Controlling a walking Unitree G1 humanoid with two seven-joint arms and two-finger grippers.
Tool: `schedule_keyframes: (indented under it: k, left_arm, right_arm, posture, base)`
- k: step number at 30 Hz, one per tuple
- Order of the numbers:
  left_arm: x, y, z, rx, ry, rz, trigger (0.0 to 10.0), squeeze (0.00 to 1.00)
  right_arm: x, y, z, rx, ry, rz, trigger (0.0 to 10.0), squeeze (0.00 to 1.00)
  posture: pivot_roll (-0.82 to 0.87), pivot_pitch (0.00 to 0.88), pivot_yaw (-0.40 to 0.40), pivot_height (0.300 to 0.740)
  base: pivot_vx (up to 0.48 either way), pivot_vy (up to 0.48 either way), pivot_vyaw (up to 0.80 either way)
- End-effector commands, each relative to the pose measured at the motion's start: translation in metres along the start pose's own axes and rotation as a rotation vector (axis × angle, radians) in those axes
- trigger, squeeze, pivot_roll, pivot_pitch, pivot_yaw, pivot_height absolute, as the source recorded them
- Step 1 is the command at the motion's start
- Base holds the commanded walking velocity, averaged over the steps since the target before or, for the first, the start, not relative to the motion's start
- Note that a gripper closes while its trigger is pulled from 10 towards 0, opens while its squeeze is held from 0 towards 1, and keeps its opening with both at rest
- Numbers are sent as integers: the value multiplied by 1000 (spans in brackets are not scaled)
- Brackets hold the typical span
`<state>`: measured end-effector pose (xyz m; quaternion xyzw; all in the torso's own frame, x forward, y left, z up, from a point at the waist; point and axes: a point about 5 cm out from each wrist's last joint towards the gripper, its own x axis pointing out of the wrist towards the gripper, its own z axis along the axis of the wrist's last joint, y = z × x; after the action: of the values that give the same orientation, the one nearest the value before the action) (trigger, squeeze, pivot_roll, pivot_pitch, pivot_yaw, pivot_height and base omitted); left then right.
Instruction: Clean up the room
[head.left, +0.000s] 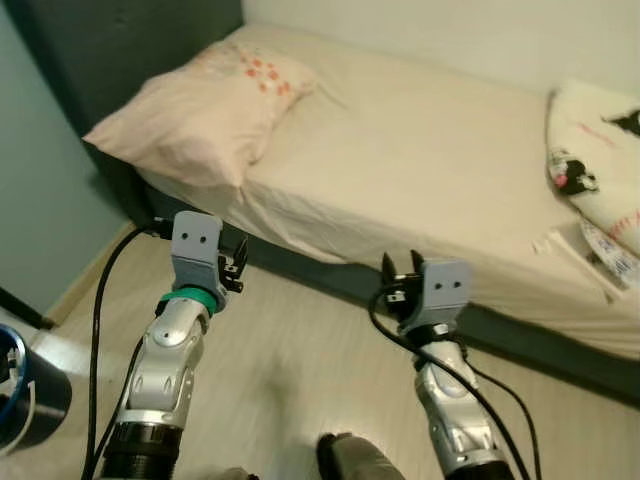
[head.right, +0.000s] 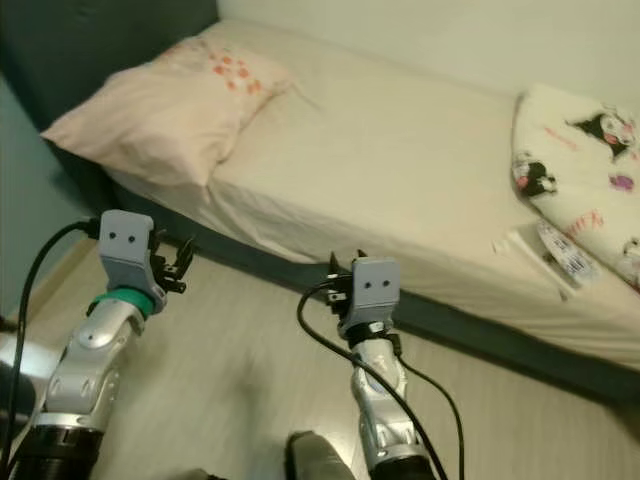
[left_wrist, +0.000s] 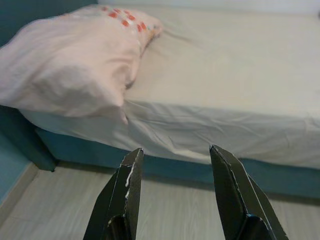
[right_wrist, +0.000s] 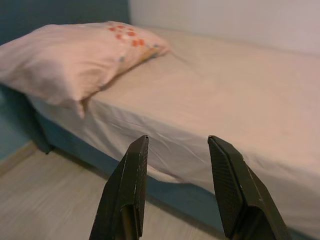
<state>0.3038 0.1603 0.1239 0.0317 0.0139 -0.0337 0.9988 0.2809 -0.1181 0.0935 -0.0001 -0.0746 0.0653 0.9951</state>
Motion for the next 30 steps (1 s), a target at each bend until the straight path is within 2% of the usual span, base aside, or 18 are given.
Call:
schedule_keyframes:
  k: [1,26,30]
  left_arm:
    - [-1,-4,-5,-12,26,-13,10000,0]
    - [0,-5,-5,-14,26,-20,10000,0]
    - [1,-5,-5,-15,26,-20,10000,0]
  right_arm:
    - [-4,-6,-5,-3,23,-20,10000,0]
    - [-4,-6,-5,-2,22,-19,10000,0]
    - [-4,-6,-5,-3,21,-18,10000,0]
  posture:
    - [-84,84,52,707]
    - [-84,85,51,707]
    - [-85,82,49,707]
  base:
    - [0,0,-800]
    - [0,0,-800]
    - [0,0,0]
